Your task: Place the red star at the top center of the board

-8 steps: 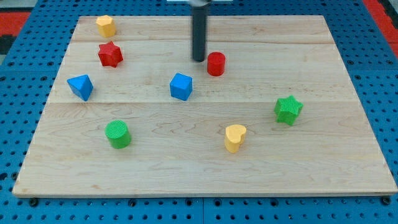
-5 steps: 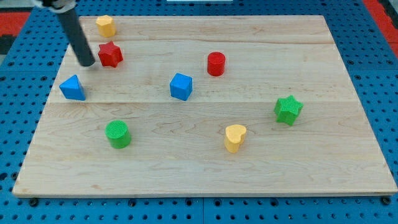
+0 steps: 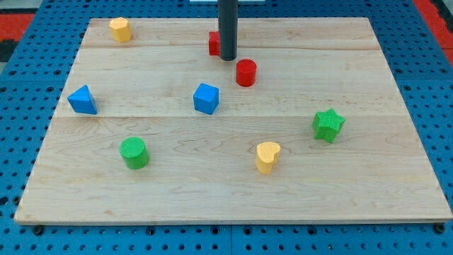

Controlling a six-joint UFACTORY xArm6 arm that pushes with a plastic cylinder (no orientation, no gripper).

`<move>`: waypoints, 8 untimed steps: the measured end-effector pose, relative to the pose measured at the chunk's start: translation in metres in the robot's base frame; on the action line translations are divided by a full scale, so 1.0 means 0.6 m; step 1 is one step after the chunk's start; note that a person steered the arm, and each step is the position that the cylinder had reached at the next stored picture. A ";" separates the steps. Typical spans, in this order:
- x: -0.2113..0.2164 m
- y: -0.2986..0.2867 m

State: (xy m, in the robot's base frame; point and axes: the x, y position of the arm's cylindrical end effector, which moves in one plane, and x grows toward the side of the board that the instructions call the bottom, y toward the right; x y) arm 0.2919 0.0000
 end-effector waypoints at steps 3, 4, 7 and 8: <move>0.025 -0.001; 0.022 0.001; -0.028 -0.007; 0.031 -0.008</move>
